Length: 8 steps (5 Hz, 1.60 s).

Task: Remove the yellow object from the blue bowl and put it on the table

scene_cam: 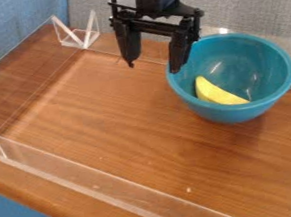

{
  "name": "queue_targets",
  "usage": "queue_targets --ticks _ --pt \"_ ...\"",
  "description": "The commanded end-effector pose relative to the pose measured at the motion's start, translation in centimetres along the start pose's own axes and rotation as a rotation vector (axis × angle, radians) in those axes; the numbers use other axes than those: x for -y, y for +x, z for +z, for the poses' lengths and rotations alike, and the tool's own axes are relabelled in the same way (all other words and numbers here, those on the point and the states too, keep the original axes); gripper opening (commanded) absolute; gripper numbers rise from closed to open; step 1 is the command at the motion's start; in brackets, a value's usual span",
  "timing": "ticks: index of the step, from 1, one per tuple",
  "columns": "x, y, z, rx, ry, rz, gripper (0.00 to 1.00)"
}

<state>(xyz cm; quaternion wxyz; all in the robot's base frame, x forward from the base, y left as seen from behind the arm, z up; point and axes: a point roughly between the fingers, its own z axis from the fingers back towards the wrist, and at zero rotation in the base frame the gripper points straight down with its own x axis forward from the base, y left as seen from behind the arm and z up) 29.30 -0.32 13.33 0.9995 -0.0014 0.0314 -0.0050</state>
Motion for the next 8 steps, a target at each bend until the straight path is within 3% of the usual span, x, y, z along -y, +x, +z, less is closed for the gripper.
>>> queue_targets --ticks 1,2,3,4,5,7,8 --pt "1.5 1.3 -0.6 0.008 -0.006 0.112 1.00" --pt "3.7 2.7 -1.5 0.017 -0.006 0.127 1.00" --pt "5.8 4.1 -2.2 0.027 0.009 0.073 1.00" --pt "6.8 5.8 -2.8 0.049 0.010 0.185 1.00" --pt "6.5 7.6 -3.5 0.046 0.019 0.263 1.00" --pt "5.0 8.4 -5.7 0.061 0.044 0.217 1.00" --pt "5.0 8.6 -5.8 0.069 0.054 0.181 1.00"
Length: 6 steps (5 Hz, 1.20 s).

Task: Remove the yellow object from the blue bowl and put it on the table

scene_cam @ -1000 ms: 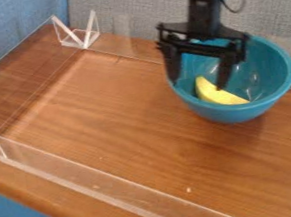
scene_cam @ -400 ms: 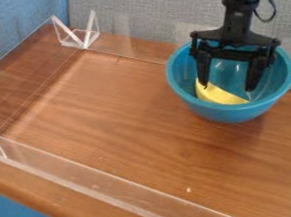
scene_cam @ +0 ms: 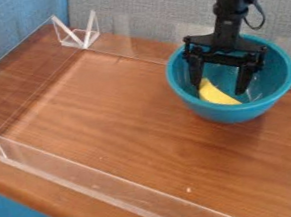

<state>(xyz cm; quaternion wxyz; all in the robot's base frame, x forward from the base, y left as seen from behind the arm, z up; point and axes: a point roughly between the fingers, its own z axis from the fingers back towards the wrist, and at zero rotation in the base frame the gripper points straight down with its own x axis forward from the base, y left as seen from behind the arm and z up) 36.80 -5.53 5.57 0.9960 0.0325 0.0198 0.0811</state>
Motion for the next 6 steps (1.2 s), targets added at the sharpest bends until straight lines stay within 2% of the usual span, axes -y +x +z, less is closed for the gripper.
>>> queue_targets --ticks 1,2,3,4,5,6 --pt "0.0 0.9 1.4 0.052 -0.004 0.006 1.00" --pt "0.4 2.2 0.4 0.065 0.001 -0.059 1.00" --pt "0.8 2.9 0.2 0.088 -0.013 -0.134 1.00" --pt "1.1 3.5 -0.4 0.098 -0.020 -0.200 0.00" --pt "0.3 3.5 0.7 0.112 -0.042 -0.221 0.00" --pt "-0.5 3.6 1.1 0.115 -0.053 -0.237 0.00"
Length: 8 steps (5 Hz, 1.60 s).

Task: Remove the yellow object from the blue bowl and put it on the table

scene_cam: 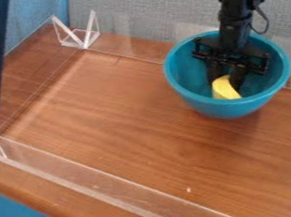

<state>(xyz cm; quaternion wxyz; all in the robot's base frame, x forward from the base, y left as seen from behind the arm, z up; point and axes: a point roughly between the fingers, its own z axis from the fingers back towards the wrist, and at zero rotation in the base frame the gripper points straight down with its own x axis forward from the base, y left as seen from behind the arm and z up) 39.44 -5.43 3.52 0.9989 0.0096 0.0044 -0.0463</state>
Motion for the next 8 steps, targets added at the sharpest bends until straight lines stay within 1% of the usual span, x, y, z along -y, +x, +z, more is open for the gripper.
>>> queue_targets --ticks 1,2,4,5,6,7,8 --pt "-0.5 0.2 3.1 0.089 -0.007 0.071 0.00" --pt "0.3 -0.2 3.1 0.096 -0.010 0.120 0.00" --pt "-0.2 -0.2 4.8 0.100 -0.011 0.125 0.00" --pt "-0.5 0.1 5.6 0.103 -0.011 0.129 0.00" --pt "-0.9 0.5 5.6 0.106 -0.012 0.129 0.00" --pt "-2.2 0.3 8.7 0.161 -0.037 0.094 0.00" --pt "-5.2 -0.7 12.3 0.227 -0.047 0.100 0.00"
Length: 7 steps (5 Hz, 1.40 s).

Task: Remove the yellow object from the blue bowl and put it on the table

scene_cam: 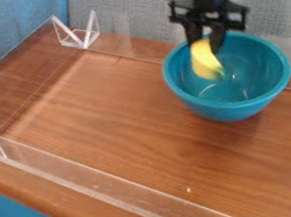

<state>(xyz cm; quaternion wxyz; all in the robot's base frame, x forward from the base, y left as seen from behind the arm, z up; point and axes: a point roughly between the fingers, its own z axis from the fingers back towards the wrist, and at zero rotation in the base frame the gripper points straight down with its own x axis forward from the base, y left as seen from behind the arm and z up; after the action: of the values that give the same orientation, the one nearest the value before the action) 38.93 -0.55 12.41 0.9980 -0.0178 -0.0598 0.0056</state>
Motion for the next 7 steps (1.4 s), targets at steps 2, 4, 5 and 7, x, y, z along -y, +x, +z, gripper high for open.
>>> queue_targets --ticks 2,4,5,7 --pt "-7.5 -1.8 4.3 0.113 0.060 0.201 0.00" --pt "-12.7 -5.7 4.2 0.080 0.103 0.248 0.00" --pt "-11.7 -7.0 3.1 0.048 0.109 0.223 0.00" --pt "-10.5 -7.7 -2.1 -0.029 0.127 0.236 0.00"
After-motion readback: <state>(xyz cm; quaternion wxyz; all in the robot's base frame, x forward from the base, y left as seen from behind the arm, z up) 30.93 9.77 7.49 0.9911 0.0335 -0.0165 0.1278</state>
